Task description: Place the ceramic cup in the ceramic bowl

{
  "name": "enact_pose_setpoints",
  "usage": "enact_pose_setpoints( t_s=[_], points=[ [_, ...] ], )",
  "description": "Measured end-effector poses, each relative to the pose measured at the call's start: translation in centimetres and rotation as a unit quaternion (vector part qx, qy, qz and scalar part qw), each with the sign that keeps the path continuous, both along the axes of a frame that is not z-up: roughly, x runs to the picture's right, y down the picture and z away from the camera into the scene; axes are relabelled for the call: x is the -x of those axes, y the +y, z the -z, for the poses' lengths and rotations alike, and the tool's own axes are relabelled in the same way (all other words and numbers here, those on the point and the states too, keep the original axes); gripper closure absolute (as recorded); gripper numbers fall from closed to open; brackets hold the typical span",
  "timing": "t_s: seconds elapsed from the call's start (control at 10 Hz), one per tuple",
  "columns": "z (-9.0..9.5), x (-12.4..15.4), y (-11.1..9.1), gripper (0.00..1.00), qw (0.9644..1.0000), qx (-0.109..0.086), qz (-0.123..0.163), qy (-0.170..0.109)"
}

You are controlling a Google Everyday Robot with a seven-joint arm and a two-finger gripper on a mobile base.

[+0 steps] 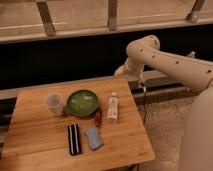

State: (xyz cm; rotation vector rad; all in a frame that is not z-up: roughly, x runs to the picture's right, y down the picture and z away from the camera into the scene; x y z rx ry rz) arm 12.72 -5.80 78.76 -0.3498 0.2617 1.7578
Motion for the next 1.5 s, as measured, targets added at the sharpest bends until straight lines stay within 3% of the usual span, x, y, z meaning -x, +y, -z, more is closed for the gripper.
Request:
enact_pose_setpoints(
  t_s=[0.5, 0.7, 1.0, 1.1, 1.2, 1.5],
  points=[
    [0.0, 0.1, -0.1, 0.20, 1.0000, -0.001, 0.002, 0.001],
    [0.2, 0.8, -0.2, 0.20, 0.9998, -0.002, 0.019, -0.005],
    [1.2, 7.1, -0.3, 0.20, 0.9959, -0.005, 0.082, -0.035],
    [2.0, 11.1, 0.3, 0.20, 0.9909, -0.003, 0.121, -0.059],
    [2.5, 13.5, 0.8, 0.20, 0.9872, -0.002, 0.140, -0.075],
    [2.6, 13.6, 1.0, 0.20, 0.9864, -0.001, 0.147, -0.075]
  ],
)
